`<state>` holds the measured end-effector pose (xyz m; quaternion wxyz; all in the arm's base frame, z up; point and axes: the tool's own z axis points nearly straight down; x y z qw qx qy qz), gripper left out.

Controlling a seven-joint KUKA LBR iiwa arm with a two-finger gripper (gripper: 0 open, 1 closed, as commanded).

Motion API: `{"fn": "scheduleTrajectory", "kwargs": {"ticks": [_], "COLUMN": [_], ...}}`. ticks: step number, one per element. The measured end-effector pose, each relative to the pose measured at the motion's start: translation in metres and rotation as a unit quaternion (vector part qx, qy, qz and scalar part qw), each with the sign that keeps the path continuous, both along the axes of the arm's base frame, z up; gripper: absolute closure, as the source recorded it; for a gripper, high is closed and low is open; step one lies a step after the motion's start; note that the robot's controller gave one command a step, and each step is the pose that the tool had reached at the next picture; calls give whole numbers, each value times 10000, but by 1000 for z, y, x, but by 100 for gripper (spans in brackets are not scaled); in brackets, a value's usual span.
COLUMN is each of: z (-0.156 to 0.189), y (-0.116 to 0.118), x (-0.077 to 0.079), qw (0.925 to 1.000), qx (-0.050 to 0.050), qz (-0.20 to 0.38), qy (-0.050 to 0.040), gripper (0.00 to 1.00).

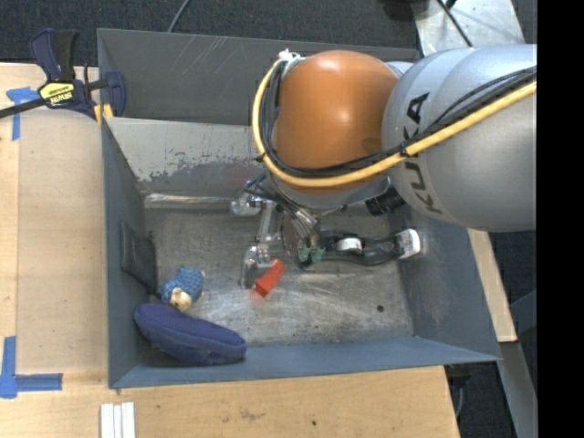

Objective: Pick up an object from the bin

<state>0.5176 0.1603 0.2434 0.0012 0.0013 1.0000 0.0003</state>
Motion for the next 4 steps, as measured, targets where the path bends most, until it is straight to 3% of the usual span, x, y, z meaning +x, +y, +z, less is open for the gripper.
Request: {"fn": "scheduleTrajectory", "kwargs": {"ticks": [1, 2, 3, 4], "z": [-133, -162, -164, -14], "y": [81, 55, 54, 28], "x": [-15, -10, -11, -5], "qw": [9998, 9968, 9968, 9998], "qx": [-9, 66, 53, 12], "qz": [178, -792, -791, -197], "qy": [17, -96, -92, -42], "gripper": [0, 0, 100, 100]}}
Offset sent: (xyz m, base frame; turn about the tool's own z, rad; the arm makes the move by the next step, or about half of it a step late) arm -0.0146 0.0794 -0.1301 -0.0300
